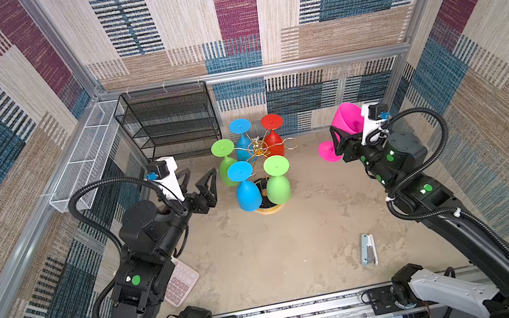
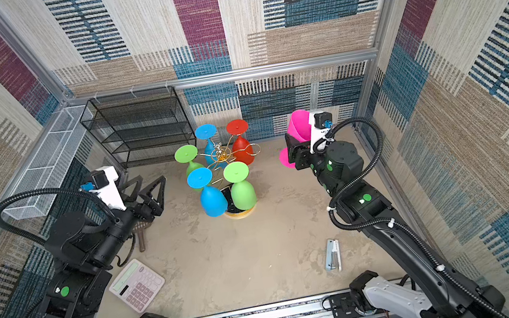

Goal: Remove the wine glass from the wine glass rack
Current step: 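Open and retract the left gripper while the right carries the glass away, then lower the magenta glass onto the table beside the rack with the right gripper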

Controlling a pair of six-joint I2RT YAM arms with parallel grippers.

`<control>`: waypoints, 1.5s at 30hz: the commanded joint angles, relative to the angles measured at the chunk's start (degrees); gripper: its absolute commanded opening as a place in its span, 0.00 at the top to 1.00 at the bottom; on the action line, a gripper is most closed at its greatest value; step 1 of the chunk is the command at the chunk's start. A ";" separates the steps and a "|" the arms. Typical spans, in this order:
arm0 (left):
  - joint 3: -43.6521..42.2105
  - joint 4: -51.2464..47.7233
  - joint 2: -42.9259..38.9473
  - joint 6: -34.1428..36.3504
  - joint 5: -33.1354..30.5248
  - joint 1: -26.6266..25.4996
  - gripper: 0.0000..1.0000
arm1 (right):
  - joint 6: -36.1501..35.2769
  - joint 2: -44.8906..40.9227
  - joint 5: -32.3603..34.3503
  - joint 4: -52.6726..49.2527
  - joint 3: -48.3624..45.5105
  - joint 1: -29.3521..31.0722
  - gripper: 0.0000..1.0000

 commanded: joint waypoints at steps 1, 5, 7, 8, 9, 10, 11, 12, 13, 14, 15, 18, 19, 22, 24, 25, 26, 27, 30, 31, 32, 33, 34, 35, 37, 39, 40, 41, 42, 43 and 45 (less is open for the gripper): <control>-2.90 0.98 -1.71 6.67 -8.54 0.12 0.14 | 2.34 2.32 1.15 5.52 -2.71 -2.05 0.29; -6.41 -2.07 -2.99 5.20 -11.40 0.16 0.13 | 2.93 7.35 1.75 12.93 -6.48 -4.74 0.30; -8.51 -2.38 -4.15 4.26 -12.30 0.17 0.13 | 2.59 9.70 1.76 17.49 -8.16 -5.66 0.30; -9.60 -2.26 -4.97 3.73 -12.95 0.17 0.13 | 2.12 11.11 1.91 20.13 -8.73 -5.92 0.30; -10.50 -2.16 -5.60 3.06 -13.43 0.17 0.13 | 1.75 12.50 2.22 22.06 -8.99 -6.06 0.30; -11.51 -2.01 -6.31 2.68 -13.86 0.17 0.13 | 1.54 14.41 2.04 23.78 -9.02 -6.45 0.30; -12.16 -2.26 -6.98 2.31 -14.31 0.17 0.13 | 1.51 16.40 1.65 25.05 -8.81 -6.96 0.30; -12.57 -2.60 -7.56 2.08 -14.76 0.17 0.13 | 1.47 18.18 1.01 25.86 -8.56 -7.32 0.30; -12.84 -3.11 -8.18 2.01 -15.24 0.17 0.13 | 1.61 20.11 0.58 27.12 -8.24 -7.70 0.30; -12.98 -3.75 -8.69 1.91 -15.76 0.17 0.13 | 1.52 21.92 0.07 28.95 -8.38 -7.92 0.30; -13.03 -4.29 -9.22 1.79 -16.21 0.17 0.13 | 1.57 23.44 -0.27 30.54 -8.45 -8.16 0.30; -13.57 -5.51 -11.03 1.42 -16.86 0.17 0.13 | 1.87 29.05 -1.76 34.26 -7.51 -8.87 0.30; -13.79 -5.76 -11.55 1.40 -17.11 0.17 0.13 | 1.96 31.06 -2.22 35.46 -6.91 -9.03 0.30; -14.13 -6.65 -12.69 0.88 -17.65 0.17 0.12 | 2.18 35.50 -4.31 38.26 -5.37 -9.08 0.32; -14.15 -7.04 -13.18 0.72 -17.85 0.17 0.12 | 2.21 38.01 -4.72 40.15 -4.57 -9.08 0.33; -14.17 -7.10 -13.34 0.64 -17.90 0.17 0.12 | 2.22 39.51 -4.89 40.56 -3.84 -9.11 0.33; -14.13 -7.14 -13.37 0.68 -17.99 0.15 0.12 | 2.04 40.99 -5.17 40.41 -2.86 -9.11 0.33; -14.04 -7.33 -13.39 0.71 -18.07 0.23 0.12 | 2.04 42.18 -5.46 40.18 -1.99 -9.12 0.33; -13.69 -7.76 -13.51 0.74 -18.46 0.17 0.12 | 2.31 45.69 -5.88 38.67 1.03 -9.07 0.33; -13.61 -7.72 -13.54 0.85 -18.57 0.17 0.12 | 2.46 46.93 -6.07 37.59 2.36 -9.11 0.33; -13.51 -7.76 -13.50 0.92 -18.67 0.17 0.12 | 2.69 48.07 -6.16 36.70 3.57 -9.10 0.33; -13.51 -7.66 -13.50 0.94 -18.64 0.17 0.12 | 2.98 49.12 -6.01 35.68 4.72 -9.08 0.33; -13.48 -7.54 -13.47 1.02 -18.69 0.17 0.12 | 3.24 50.09 -5.86 34.27 6.07 -9.12 0.33; -13.39 -7.42 -13.54 1.01 -18.66 0.17 0.12 | 3.31 51.03 -5.88 32.95 7.30 -9.08 0.33; -13.50 -7.20 -13.52 1.11 -18.90 0.17 0.11 | 3.43 52.53 -5.64 30.17 9.69 -9.08 0.33; -13.54 -7.15 -13.50 1.07 -19.06 0.17 0.12 | 3.10 53.70 -5.53 28.16 11.30 -9.09 0.33; -13.50 -7.15 -13.50 1.09 -19.19 0.17 0.12 | 3.02 54.19 -5.33 26.91 12.23 -9.12 0.33; -13.64 -6.92 -13.50 1.07 -19.27 0.17 0.12 | 3.06 54.66 -4.95 25.76 13.04 -9.08 0.33; -13.71 -6.79 -13.50 1.11 -19.28 0.15 0.12 | 3.10 54.98 -4.54 24.77 13.62 -9.13 0.33; -13.82 -6.51 -13.50 1.02 -19.28 0.17 0.12 | 3.23 55.17 -4.40 24.17 14.00 -9.13 0.33; -13.94 -6.19 -13.55 0.98 -19.28 0.20 0.11 | 3.36 55.36 -4.40 22.57 14.82 -9.11 0.33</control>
